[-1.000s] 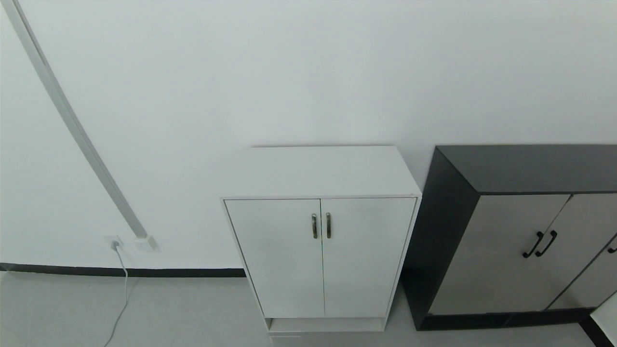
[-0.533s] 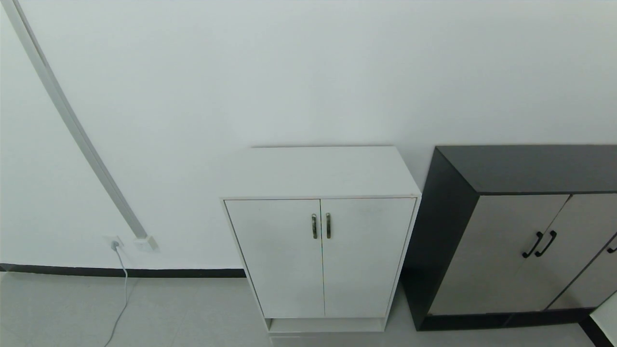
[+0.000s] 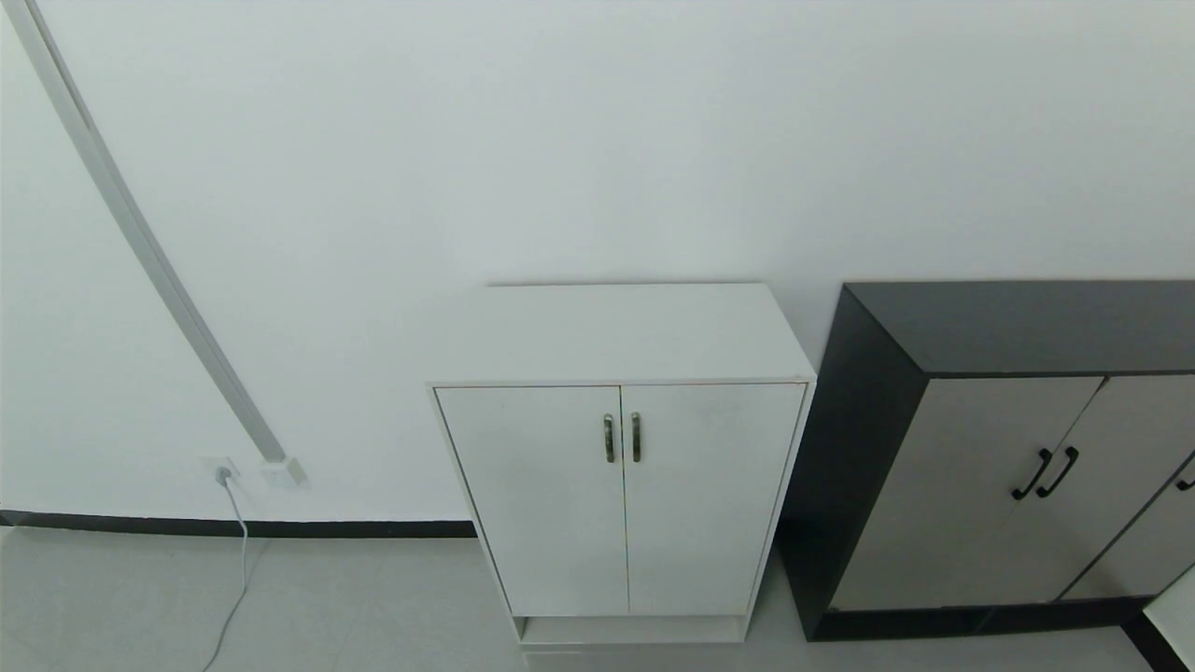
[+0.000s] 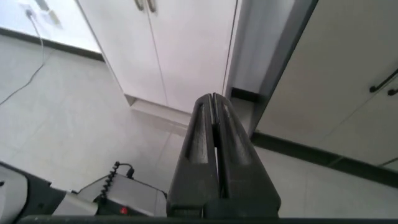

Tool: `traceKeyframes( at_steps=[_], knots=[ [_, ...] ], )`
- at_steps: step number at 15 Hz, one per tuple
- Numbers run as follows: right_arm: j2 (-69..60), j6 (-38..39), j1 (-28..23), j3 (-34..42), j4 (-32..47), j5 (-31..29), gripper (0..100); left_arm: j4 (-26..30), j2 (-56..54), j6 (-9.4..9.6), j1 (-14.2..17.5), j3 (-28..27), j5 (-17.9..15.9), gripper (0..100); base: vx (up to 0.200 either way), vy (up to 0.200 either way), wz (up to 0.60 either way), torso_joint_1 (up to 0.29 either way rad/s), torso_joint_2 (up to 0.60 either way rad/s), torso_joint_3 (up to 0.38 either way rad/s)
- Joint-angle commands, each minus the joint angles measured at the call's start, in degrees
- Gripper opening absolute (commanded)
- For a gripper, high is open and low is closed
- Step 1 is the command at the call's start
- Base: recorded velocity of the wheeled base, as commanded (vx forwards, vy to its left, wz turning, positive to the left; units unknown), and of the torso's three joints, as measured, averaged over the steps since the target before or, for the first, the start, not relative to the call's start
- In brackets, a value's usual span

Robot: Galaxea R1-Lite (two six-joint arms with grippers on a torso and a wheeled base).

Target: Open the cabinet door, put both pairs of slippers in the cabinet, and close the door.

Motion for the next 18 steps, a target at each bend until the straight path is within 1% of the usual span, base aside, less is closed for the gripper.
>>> traceKeyframes(
  at_steps=[1, 2, 3, 4, 6, 8, 10, 11, 14, 16, 17, 18],
  knots=[
    [-2.98, -0.02, -3.89, 0.1, 0.0, -0.05, 0, 0.0, -0.01, -0.01, 0.0, 0.02, 0.04, 0, 0.0, 0.0, 0.0, 0.0, 0.0, 0.0],
    [-3.77, -0.02, -5.3, 0.1, 0.0, -0.05, 0, 0.0, -0.01, -0.01, 0.0, 0.02, 0.04, 0, 0.0, 0.0, 0.0, 0.0, 0.0, 0.0],
    [-5.35, 0.07, -9.52, 0.1, 0.0, -0.05, 0, 0.0, -0.01, -0.01, 0.09, 0.02, 0.04, 0, 0.0, 0.0, 0.0, 0.0, 0.0, 0.0],
    [-6.67, 0.07, -12.51, 0.1, 0.0, -0.05, 0, -0.09, -0.01, -0.1, 0.0, 0.02, 0.04, 0, 0.0, 0.0, 0.0, 0.0, 0.0, 0.0],
    [-9.92, 0.07, -16.64, 0.1, 0.0, -0.31, 0, 0.0, -0.01, -0.19, 0.0, 0.02, 0.04, 0, 0.0, 0.0, 0.0, 0.0, 0.0, 0.0],
    [-9.92, 0.68, -16.64, 0.1, -0.09, -0.49, 0, 0.0, -0.01, -0.19, 0.0, -0.07, 0.04, 0, 0.0, 0.0, 0.0, 0.0, 0.0, 0.0],
    [-10.53, 0.77, -15.85, 0.1, -0.09, 1.18, 0, 0.0, -0.01, -0.19, 0.0, 0.02, 0.04, 0, 0.0, 0.0, 0.0, 0.0, 0.0, 0.0],
    [-12.56, 1.03, -12.51, 0.1, -0.09, 2.32, 0, 0.0, -0.01, -0.19, 0.0, -0.07, 0.04, 0, 0.0, 0.0, 0.0, 0.0, 0.0, 0.0],
    [-14.67, 0.86, -13.21, 0.1, 0.0, 2.5, 0, 0.0, -0.01, -0.19, 0.0, 0.02, 0.04, 0, 0.0, 0.0, 0.0, 0.0, 0.0, 0.0],
    [-14.67, 1.56, -13.21, 0.1, -0.09, 1.36, 0, -0.09, -0.01, -0.1, 0.0, 0.02, 0.04, 0, 0.0, 0.0, 0.0, 0.0, 0.0, 0.0],
    [-14.67, 2.35, -13.21, 0.1, -0.18, 0.92, 0, -0.09, -0.01, -0.01, 0.09, 0.02, 0.04, 0, 0.0, 0.0, 0.0, 0.0, 0.0, 0.0],
    [-14.67, 5.52, -13.21, 0.1, -0.53, 0.13, 0, -0.09, -0.01, 0.07, 0.0, 0.02, 0.04, 0, 0.0, 0.0, 0.0, 0.0, 0.0, 0.0]
  ],
)
